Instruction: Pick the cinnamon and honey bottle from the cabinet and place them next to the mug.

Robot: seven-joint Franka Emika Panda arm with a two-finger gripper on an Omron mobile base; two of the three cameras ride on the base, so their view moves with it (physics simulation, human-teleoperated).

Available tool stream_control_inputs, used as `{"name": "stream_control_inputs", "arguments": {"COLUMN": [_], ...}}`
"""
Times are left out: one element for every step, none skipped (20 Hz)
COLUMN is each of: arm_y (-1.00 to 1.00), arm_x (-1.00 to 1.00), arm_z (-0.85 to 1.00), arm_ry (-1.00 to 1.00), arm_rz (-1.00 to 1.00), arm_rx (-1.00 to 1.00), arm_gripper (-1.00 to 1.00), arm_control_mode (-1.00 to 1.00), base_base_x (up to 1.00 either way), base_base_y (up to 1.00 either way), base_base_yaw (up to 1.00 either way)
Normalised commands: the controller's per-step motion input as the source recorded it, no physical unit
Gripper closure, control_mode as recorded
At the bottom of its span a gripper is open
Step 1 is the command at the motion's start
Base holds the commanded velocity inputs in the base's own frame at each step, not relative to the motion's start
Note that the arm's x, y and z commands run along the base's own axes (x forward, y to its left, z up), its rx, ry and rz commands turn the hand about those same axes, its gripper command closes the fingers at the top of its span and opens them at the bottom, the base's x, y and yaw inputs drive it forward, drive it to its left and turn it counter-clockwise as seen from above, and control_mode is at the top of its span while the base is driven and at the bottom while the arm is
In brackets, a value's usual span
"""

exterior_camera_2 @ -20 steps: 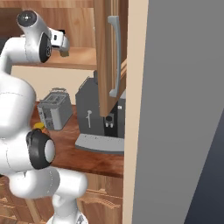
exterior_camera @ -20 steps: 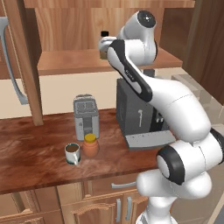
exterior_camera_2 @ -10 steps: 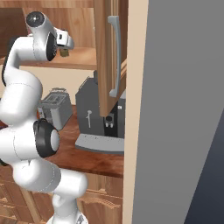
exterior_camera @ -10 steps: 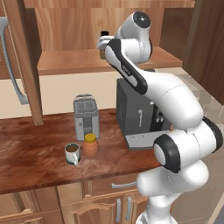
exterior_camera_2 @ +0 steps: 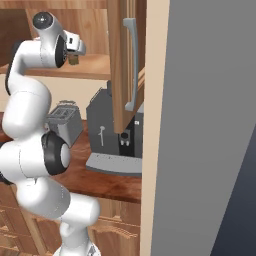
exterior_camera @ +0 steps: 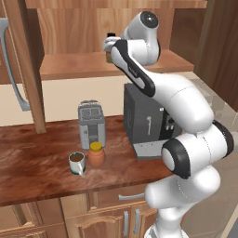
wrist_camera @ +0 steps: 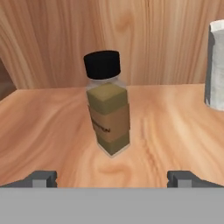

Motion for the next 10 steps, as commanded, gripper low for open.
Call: {"name": "stream_control_inputs", "arguments": {"arm_y": [0.00, 0.00, 0.00, 0.00, 0.00, 0.00, 0.00, 0.00, 0.00, 0.00], "arm_x": [0.10, 0.09, 0.09, 0.09, 0.09, 0.09, 0.09, 0.06, 0.01, 0.02], "arm_z": [0.00, 0.00, 0.00, 0.00, 0.00, 0.00, 0.00, 0.00, 0.00, 0.00], "arm_ry": [0.00, 0.00, 0.00, 0.00, 0.00, 0.00, 0.00, 0.00, 0.00, 0.00], "arm_rz": [0.00, 0.00, 0.00, 0.00, 0.00, 0.00, 0.00, 0.00, 0.00, 0.00], "arm_rx": [0.00, 0.00, 0.00, 0.00, 0.00, 0.00, 0.00, 0.00, 0.00, 0.00], "arm_gripper": [-1.00, -1.00, -1.00, -1.00, -1.00, -1.00, -1.00, -1.00, -1.00, -1.00], "arm_control_mode": [-1.00, -1.00, -1.00, -1.00, -1.00, -1.00, -1.00, -1.00, -1.00, -1.00], "base_base_x": [0.00, 0.00, 0.00, 0.00, 0.00, 0.00, 0.00, 0.00, 0.00, 0.00], "base_base_y": [0.00, 0.00, 0.00, 0.00, 0.00, 0.00, 0.00, 0.00, 0.00, 0.00], "base_base_yaw": [0.00, 0.00, 0.00, 0.00, 0.00, 0.00, 0.00, 0.00, 0.00, 0.00]}}
